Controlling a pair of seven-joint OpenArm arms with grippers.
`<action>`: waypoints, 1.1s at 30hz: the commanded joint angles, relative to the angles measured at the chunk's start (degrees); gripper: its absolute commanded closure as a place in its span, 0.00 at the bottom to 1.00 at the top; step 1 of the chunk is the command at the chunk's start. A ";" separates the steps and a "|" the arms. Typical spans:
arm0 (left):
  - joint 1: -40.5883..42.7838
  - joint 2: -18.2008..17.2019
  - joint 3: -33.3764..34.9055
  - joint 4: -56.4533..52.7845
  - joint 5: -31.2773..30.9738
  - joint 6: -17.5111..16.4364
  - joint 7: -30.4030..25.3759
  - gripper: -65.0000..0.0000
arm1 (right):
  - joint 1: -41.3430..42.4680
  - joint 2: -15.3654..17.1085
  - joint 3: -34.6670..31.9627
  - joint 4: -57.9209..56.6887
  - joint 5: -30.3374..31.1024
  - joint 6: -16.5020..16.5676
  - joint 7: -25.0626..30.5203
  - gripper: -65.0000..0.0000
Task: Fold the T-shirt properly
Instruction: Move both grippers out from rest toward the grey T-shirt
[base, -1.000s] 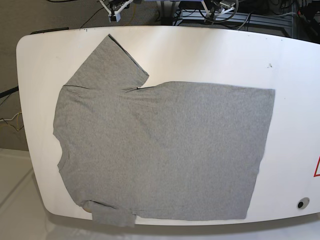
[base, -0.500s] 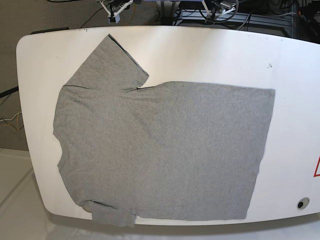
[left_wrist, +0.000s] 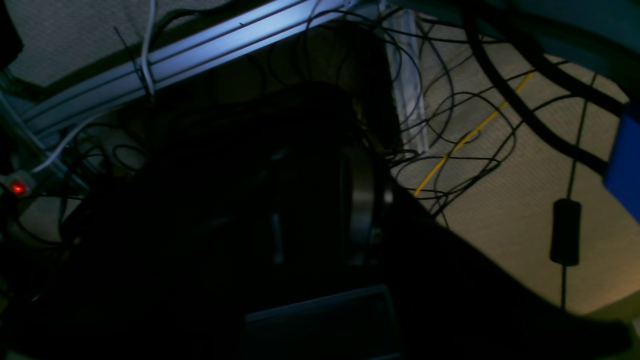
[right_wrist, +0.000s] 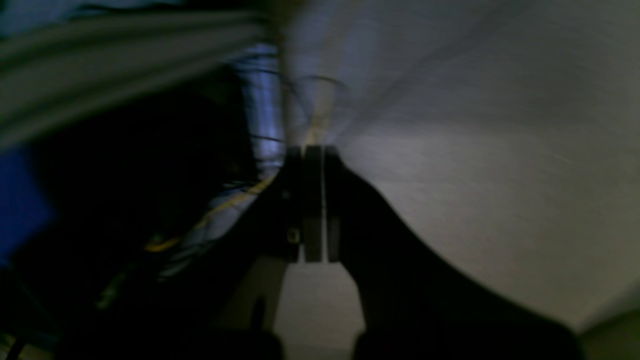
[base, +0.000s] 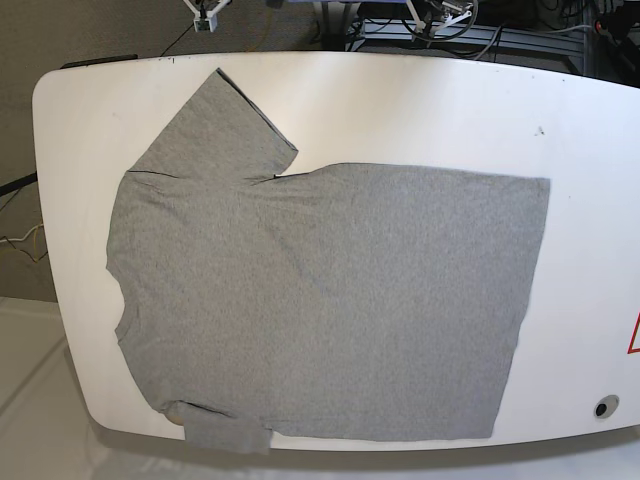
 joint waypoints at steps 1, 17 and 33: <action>-0.12 -0.06 0.16 0.10 -0.14 -0.14 0.01 0.80 | -0.19 0.32 -0.07 0.25 -0.23 0.72 0.16 1.00; -0.32 -0.34 -0.28 -1.17 0.37 0.32 0.45 0.80 | 1.66 1.21 -0.23 -3.44 -0.18 10.85 6.36 1.00; 1.98 -0.52 -0.68 3.07 0.22 0.78 -0.64 0.79 | 1.49 2.03 -0.65 -5.78 0.67 9.90 21.49 1.00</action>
